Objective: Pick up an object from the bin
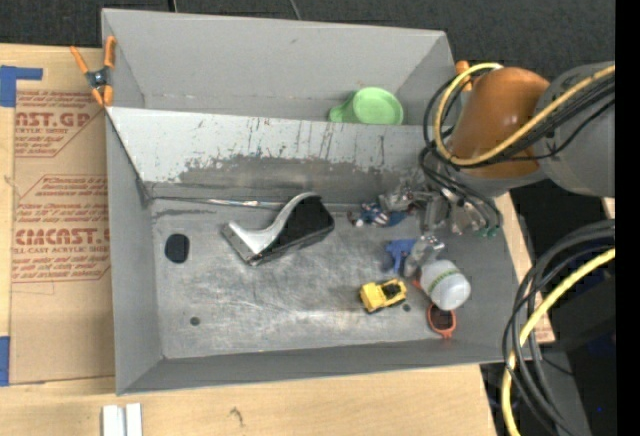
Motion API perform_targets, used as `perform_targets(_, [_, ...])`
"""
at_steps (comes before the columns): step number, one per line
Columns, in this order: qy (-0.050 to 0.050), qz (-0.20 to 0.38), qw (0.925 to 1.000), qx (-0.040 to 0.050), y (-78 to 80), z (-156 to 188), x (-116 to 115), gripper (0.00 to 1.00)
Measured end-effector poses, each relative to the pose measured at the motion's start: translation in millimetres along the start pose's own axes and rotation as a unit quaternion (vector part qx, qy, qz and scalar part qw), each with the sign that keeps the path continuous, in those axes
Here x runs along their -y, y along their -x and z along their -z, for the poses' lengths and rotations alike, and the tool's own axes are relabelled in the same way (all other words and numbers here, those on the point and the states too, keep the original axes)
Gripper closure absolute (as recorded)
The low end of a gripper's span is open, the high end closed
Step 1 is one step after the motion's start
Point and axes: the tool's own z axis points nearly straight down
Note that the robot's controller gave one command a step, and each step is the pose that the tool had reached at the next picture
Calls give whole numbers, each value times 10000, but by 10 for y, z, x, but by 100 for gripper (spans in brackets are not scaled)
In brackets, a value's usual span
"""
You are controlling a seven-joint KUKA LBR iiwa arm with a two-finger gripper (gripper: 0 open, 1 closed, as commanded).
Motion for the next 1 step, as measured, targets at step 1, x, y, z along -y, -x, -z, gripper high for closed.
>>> perform_targets(1, [-7, 15, 10000, 26, 18, -32, 5, 0])
